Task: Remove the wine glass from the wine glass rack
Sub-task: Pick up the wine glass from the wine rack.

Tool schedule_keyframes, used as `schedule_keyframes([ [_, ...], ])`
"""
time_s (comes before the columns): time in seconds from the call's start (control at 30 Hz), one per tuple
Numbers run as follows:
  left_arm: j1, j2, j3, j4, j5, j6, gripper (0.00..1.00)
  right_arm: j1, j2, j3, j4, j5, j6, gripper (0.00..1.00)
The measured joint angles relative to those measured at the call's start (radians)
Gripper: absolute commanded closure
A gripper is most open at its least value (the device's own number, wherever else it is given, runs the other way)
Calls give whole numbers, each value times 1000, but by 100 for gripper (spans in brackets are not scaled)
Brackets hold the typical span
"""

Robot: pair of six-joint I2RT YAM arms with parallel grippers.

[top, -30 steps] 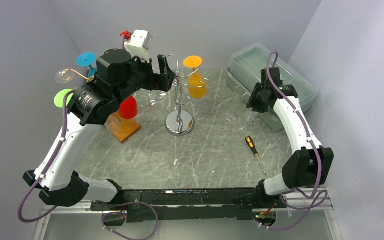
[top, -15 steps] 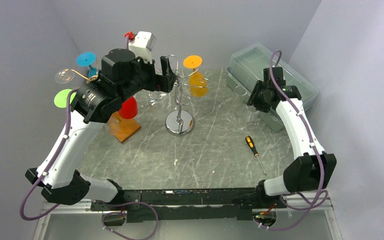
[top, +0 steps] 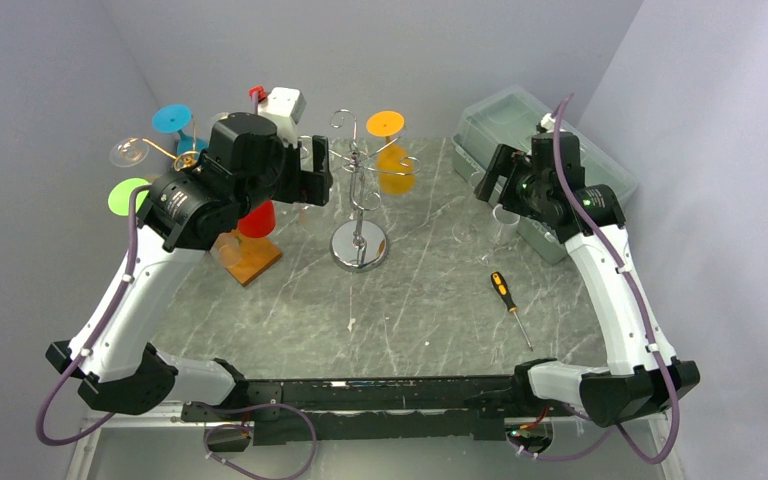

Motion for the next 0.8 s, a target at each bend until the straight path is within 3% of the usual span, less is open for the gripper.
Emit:
schedule_keyframes([
  [0.1, 0, -5, -13, -29, 0, -1, 0, 55, 10, 21, -4, 9, 1, 3],
  [0.4, -51, 31, -21, -66, -37, 0, 1, 98, 27, 40, -3, 35, 7, 2],
  [0.8, -167, 151, 8, -122, -258, 4, 5, 101, 25, 40, 5, 36, 7, 2],
])
